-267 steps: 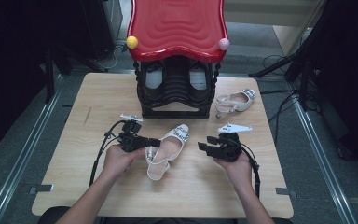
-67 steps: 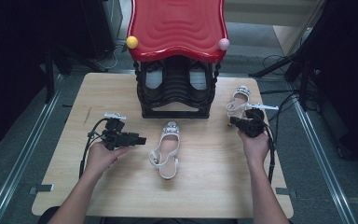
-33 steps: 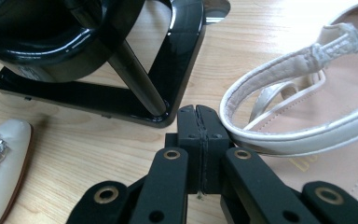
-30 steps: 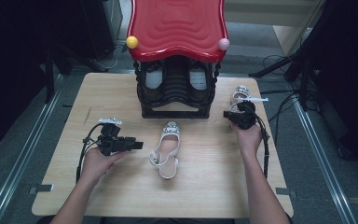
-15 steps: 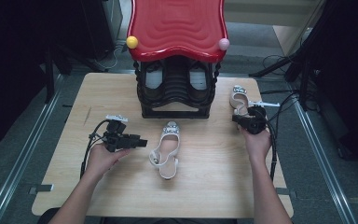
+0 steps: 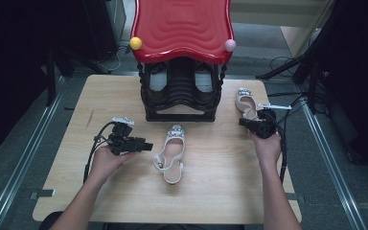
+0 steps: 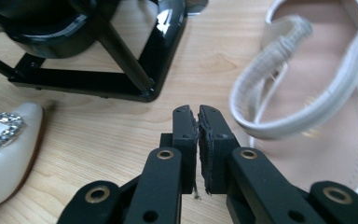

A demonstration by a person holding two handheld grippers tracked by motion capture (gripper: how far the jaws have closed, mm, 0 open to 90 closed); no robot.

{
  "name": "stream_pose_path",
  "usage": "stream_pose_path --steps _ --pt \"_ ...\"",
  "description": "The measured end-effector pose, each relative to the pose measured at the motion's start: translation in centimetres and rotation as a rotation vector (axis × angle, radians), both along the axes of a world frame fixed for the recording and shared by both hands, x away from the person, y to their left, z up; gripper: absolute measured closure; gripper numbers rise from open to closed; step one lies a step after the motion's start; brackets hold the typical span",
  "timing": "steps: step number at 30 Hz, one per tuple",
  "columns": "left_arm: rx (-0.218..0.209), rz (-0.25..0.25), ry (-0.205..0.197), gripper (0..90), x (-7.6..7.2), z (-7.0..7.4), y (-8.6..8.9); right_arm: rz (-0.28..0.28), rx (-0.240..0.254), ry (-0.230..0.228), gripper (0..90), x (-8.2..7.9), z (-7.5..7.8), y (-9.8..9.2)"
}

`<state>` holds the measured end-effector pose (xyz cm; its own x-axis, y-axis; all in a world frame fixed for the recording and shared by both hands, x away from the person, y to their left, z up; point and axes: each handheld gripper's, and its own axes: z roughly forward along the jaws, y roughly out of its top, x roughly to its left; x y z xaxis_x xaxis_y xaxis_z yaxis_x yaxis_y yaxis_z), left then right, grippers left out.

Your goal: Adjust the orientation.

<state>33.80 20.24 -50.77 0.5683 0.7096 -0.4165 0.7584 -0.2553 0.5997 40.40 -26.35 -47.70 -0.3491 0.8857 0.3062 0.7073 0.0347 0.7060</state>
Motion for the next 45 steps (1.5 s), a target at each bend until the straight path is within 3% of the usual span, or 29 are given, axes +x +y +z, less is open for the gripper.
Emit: stream_pose_path --steps 6,8,18,21,23,29,34,45 --pt "0.005 0.008 -0.004 46.6 -0.7 -0.1 0.4 -0.003 0.017 -0.052 82.6 0.6 1.8 -0.1" --pt "0.005 0.011 -0.007 46.7 -0.9 -0.1 0.4 -0.003 0.013 -0.051 81.4 1.0 2.1 -0.2" --pt "0.012 0.032 -0.014 46.7 -2.0 -0.2 1.1 -0.038 0.019 -0.046 77.5 3.5 2.3 -1.3" --pt "0.016 0.035 -0.004 46.7 -2.3 -0.3 1.4 -0.051 0.023 -0.089 77.4 4.0 2.6 -1.5" --pt "0.017 0.038 -0.007 46.7 -2.4 -0.3 1.5 -0.060 0.013 -0.059 76.5 4.4 2.9 -1.6" --pt "0.024 0.047 -0.006 46.7 -2.9 -0.4 1.7 -0.095 0.034 -0.097 76.1 5.0 3.1 -2.6" --pt "0.030 0.055 -0.005 46.7 -3.2 -0.5 1.9 -0.124 0.057 -0.077 74.6 5.7 2.2 -3.3" --pt "0.035 0.068 -0.006 46.7 -3.7 -0.5 2.4 -0.105 -0.005 0.010 73.5 7.1 0.1 -1.8"
